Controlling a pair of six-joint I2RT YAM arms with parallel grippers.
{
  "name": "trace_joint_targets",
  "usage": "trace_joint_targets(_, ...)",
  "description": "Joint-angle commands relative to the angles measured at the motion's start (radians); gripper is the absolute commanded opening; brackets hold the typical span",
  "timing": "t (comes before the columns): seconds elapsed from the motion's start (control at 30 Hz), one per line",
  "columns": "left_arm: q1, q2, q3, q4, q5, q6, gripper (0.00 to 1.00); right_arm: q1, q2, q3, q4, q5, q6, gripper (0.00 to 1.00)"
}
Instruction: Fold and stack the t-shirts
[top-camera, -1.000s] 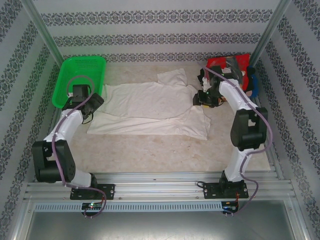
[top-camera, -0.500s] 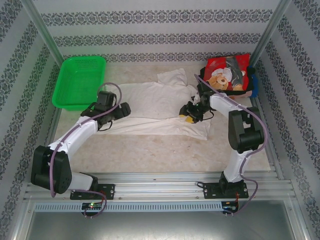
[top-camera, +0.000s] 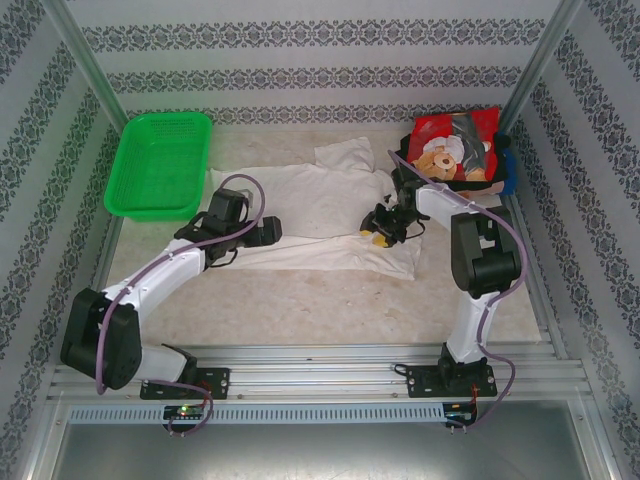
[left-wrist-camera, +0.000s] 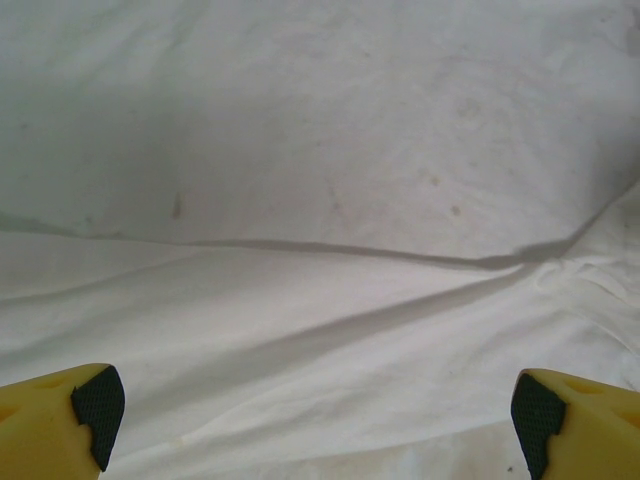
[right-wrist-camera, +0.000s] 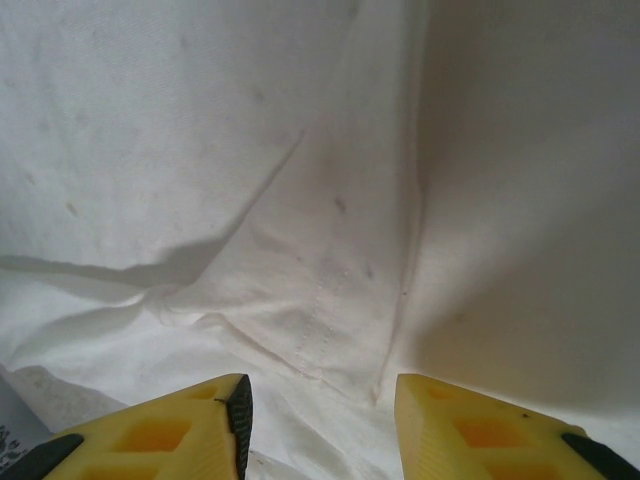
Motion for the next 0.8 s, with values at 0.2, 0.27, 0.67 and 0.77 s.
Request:
trace_joint_targets(0.2, -0.076, -0.066, 0.038, 0.067, 0.073, 0.164, 1.0, 0.022, 0.055, 0.051, -0.015, 0.041, 0.016, 0.43)
trace_joint_targets(0.27, -0.091, -0.079, 0.021, 0.103, 0.08, 0.191, 1.0, 0.024, 0.065, 0.057, 0.002, 0.038, 0.019, 0.42)
trace_joint_targets(0.67, -0.106, -0.107, 0.002, 0.125, 0.052, 0.203, 1.0, 0.022, 0.099, 0.129, 0.019, 0.017, 0.021, 0.21)
trace_joint_targets(0.77, -0.107, -0.105, -0.004, 0.123, 0.051, 0.202, 1.0, 0.022, 0.115, 0.151, 0.01, 0.007, 0.017, 0.11)
